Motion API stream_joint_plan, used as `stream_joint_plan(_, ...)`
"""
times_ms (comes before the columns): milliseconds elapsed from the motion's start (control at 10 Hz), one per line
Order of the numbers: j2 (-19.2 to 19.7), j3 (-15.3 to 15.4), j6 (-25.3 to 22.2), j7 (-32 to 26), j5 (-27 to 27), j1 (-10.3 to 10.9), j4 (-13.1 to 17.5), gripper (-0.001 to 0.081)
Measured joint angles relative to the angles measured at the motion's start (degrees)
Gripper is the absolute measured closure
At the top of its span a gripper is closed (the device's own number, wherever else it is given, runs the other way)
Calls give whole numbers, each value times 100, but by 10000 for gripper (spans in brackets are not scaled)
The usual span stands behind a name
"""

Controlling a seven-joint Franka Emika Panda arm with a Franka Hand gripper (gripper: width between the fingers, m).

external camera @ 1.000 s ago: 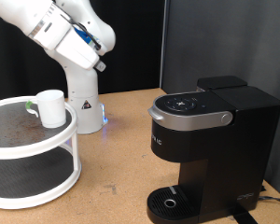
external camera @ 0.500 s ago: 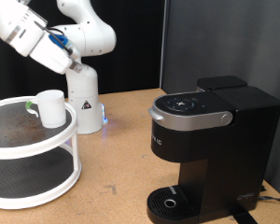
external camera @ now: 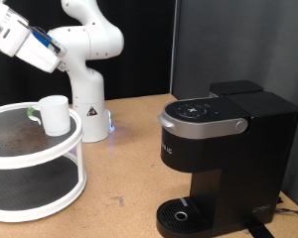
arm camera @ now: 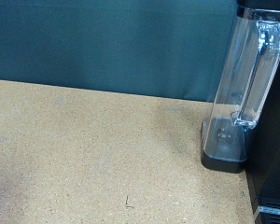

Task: Make a cup of coffee with the keurig machine

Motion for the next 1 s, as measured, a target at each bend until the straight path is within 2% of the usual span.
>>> stream_joint_plan(200,-11,-37,287,70,61,-113,-63,805)
stream_joint_plan(300,-39,-169,288,2,89,-216,-75,805)
stream_joint_plan(600,-77,-826,-214,-408,48,-337,165,805)
stream_joint_plan(800,-74,-1152,-257,-595,-31,-372,365,805)
stream_joint_plan(1000,-42,-1323,-169,-786,-293,-378,401,805)
